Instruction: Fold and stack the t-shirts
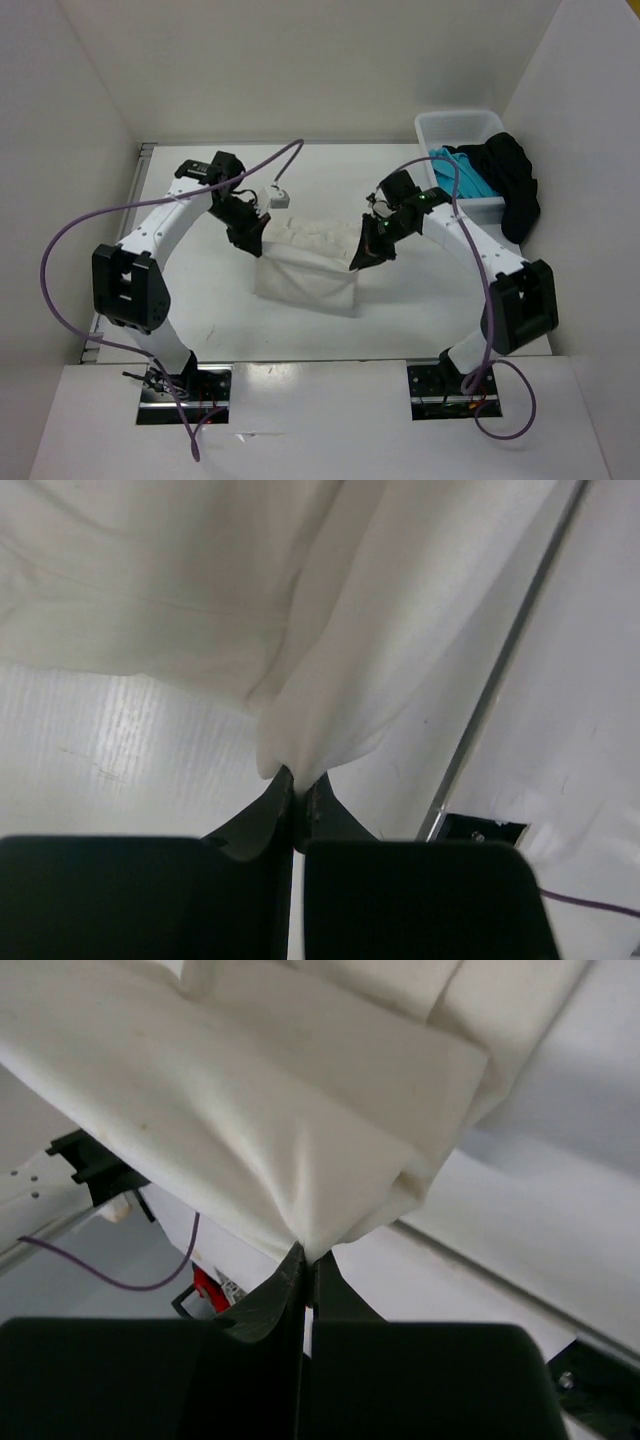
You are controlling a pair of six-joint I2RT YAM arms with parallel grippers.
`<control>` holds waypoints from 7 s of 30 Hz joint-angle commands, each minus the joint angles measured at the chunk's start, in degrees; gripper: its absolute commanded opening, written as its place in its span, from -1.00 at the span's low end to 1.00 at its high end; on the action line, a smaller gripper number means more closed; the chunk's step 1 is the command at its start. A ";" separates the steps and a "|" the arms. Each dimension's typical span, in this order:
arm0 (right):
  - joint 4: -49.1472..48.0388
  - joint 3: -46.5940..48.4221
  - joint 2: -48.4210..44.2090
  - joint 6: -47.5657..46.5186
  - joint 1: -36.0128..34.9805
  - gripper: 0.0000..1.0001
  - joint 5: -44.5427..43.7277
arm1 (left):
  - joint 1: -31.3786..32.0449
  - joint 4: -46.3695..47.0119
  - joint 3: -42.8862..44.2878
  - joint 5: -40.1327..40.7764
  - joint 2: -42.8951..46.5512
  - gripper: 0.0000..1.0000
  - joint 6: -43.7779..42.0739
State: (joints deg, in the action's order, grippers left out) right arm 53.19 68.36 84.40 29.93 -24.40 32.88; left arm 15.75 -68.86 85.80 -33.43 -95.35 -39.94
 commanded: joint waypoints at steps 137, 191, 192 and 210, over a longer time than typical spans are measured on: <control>-14.96 13.20 6.82 -5.32 19.57 -0.33 -16.10 | -29.19 25.62 34.50 20.41 -39.46 -1.00 24.66; -5.28 25.16 15.54 -5.41 12.80 -0.05 -17.59 | -36.14 20.54 93.94 31.16 -62.33 0.81 20.17; -5.29 25.16 15.53 -5.41 12.80 0.00 -17.59 | -35.62 18.95 93.94 29.58 -61.37 0.82 19.30; 1.73 37.36 8.93 -7.96 27.11 0.78 -37.08 | -14.89 -5.24 71.61 1.55 -34.42 0.99 10.95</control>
State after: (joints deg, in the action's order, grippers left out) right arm 52.07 97.71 95.77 23.68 -2.20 6.79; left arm -2.17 -70.65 167.96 -23.79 -140.59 -25.54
